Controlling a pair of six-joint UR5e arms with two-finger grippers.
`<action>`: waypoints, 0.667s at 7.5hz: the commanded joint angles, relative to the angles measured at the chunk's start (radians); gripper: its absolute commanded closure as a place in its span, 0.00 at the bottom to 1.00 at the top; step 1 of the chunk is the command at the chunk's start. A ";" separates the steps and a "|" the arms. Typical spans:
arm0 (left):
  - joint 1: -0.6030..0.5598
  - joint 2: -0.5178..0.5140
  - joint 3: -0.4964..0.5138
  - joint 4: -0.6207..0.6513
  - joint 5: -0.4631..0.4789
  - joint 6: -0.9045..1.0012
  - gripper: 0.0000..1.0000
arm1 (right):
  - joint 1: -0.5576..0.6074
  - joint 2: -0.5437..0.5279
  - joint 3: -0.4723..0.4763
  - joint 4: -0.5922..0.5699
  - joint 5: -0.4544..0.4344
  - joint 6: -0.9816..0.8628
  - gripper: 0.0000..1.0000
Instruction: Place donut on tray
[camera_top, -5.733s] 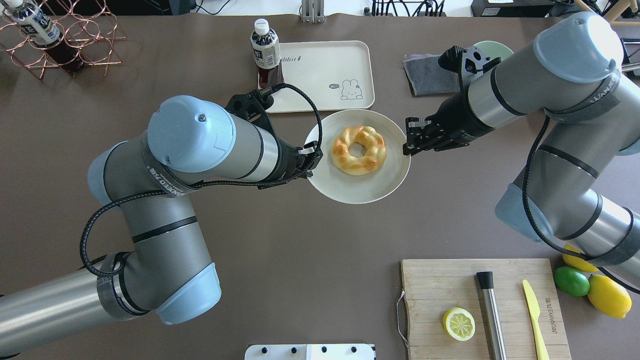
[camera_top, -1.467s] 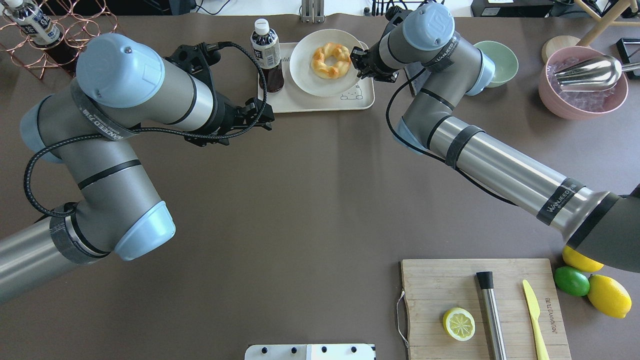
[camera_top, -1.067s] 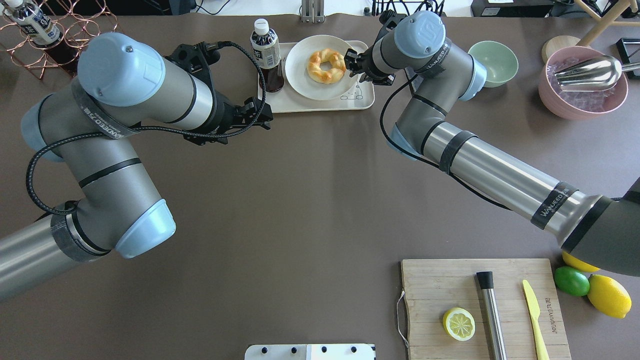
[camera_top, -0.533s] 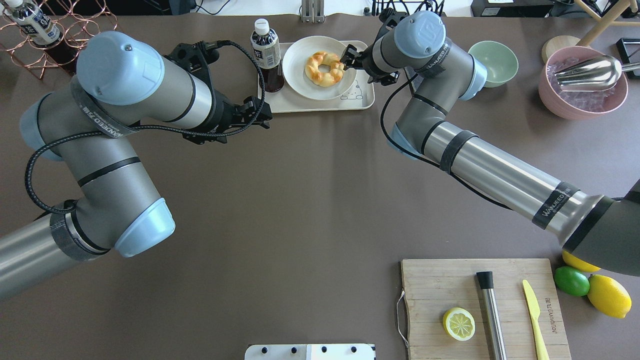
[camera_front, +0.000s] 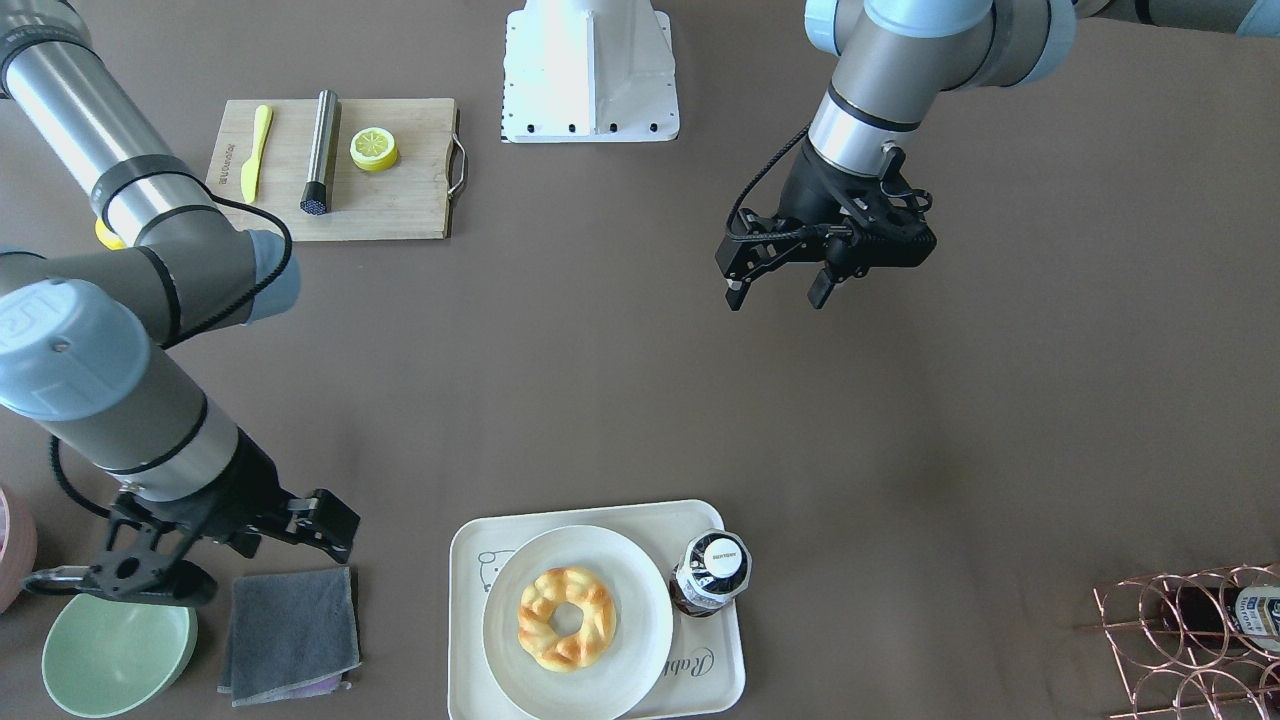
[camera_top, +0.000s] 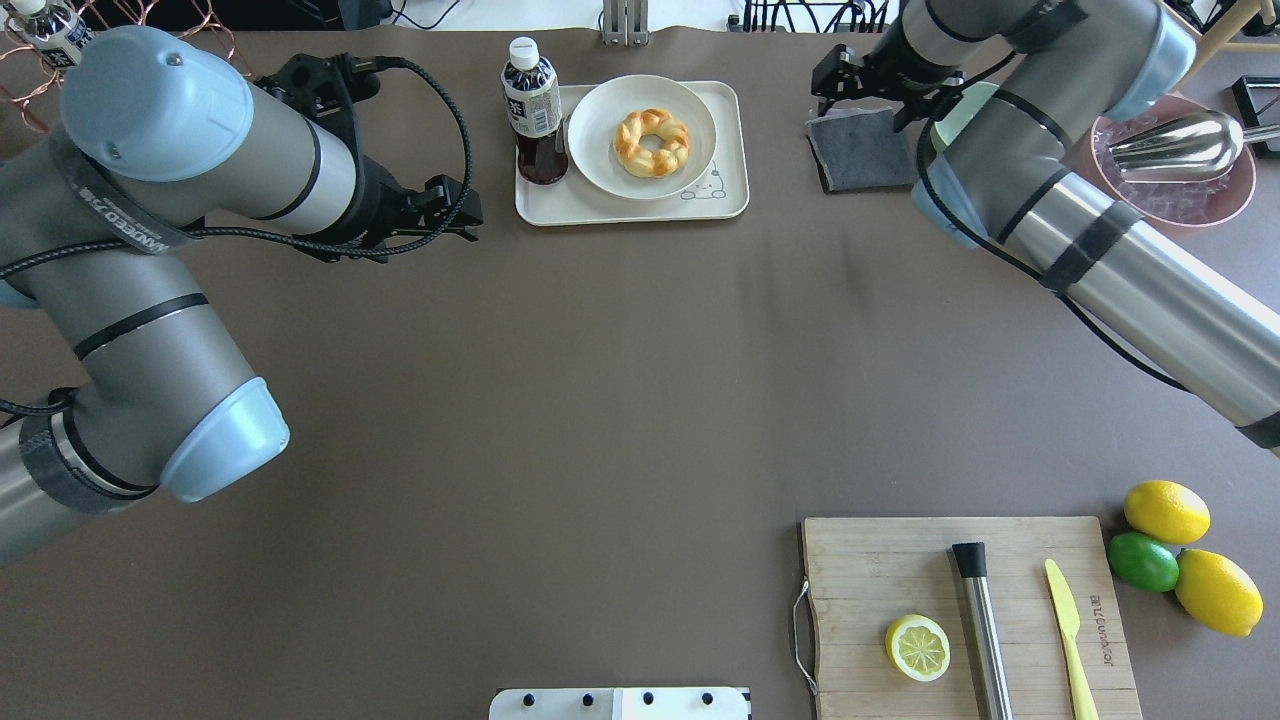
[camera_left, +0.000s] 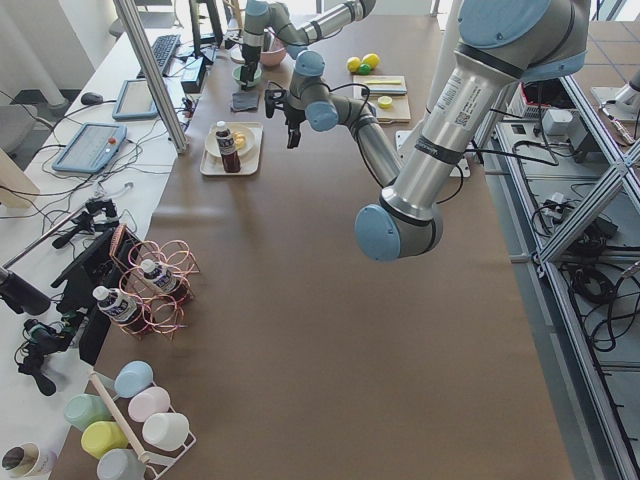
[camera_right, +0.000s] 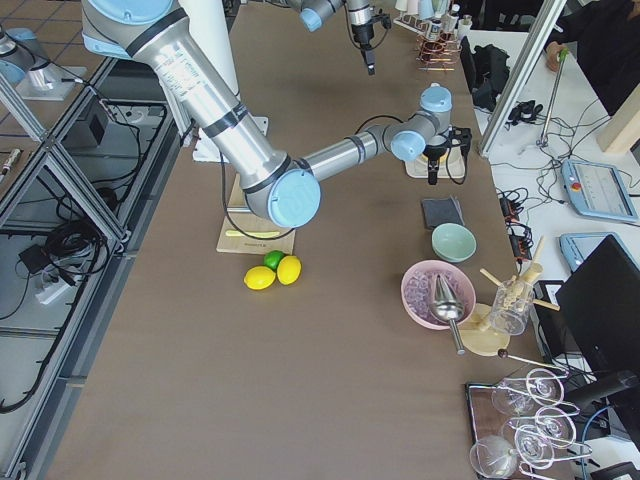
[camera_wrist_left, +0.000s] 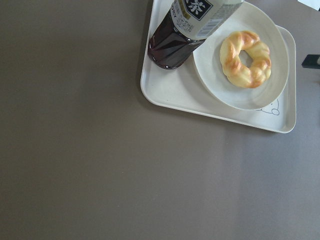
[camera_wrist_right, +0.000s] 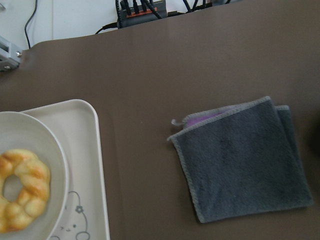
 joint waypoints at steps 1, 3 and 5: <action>-0.082 0.123 -0.067 0.115 0.006 0.149 0.01 | 0.083 -0.266 0.319 -0.307 0.033 -0.258 0.01; -0.214 0.300 -0.094 0.117 0.003 0.415 0.01 | 0.131 -0.405 0.528 -0.616 0.011 -0.464 0.01; -0.388 0.422 -0.084 0.115 0.002 0.775 0.01 | 0.247 -0.566 0.586 -0.655 -0.030 -0.765 0.01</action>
